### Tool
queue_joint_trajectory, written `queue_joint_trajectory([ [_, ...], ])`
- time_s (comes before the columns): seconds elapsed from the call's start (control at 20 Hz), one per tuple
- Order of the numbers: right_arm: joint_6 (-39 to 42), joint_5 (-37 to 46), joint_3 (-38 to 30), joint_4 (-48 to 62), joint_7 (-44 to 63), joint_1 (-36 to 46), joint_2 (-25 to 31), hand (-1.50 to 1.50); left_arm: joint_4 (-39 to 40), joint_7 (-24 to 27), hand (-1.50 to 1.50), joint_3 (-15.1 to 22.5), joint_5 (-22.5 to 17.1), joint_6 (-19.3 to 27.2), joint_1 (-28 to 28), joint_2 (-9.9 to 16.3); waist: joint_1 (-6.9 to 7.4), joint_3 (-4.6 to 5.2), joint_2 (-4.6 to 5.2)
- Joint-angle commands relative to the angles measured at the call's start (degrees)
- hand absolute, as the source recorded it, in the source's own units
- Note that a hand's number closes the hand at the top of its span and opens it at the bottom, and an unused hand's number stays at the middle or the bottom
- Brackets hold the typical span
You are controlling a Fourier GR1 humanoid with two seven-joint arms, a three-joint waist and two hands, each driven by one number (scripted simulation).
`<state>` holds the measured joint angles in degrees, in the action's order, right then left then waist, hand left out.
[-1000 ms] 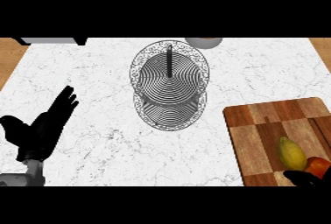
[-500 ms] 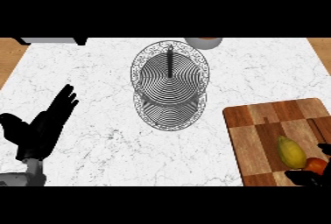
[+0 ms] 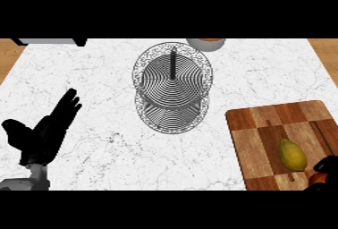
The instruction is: Pick the tomato from the cutting board and place it in the tiered basket
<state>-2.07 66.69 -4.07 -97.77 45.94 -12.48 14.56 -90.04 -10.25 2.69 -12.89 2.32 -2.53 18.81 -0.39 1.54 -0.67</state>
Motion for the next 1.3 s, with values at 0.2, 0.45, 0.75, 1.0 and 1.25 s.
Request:
queue_joint_trajectory([
  [0.2, 7.6, -4.91, 8.42, -0.14, -20.54, -1.54, 8.31, 1.5, 1.27, 0.37, 0.0, -0.18, 0.97, 0.1, -1.2, -0.41, 0.55, -1.55, 0.74],
  [0.45, 2.62, -7.2, 5.57, -6.56, -29.91, -2.21, 12.15, 1.5, -0.1, -0.55, 0.0, -0.75, -0.06, -0.42, -0.23, -0.94, 0.1, -1.56, 0.51],
  [0.75, -4.39, -21.09, 1.93, -19.49, -35.09, -0.26, 5.42, 1.5, 1.67, 0.4, 0.0, -1.78, 0.58, -0.78, 0.35, 0.08, -1.2, -1.56, 0.21],
  [1.0, 1.0, -27.21, 0.74, -34.32, -31.81, -0.89, 5.74, 1.5, -1.89, -1.25, 0.0, -0.91, 0.85, 0.06, 1.12, -1.19, -0.36, -1.5, 0.31],
  [1.25, 11.26, -29.6, 2.7, -41.49, -19.79, 7.53, 6.84, 1.5, 4.26, 1.69, 0.0, -1.71, 1.83, -1.74, -1.92, -1.96, 0.3, -1.46, 0.72],
])
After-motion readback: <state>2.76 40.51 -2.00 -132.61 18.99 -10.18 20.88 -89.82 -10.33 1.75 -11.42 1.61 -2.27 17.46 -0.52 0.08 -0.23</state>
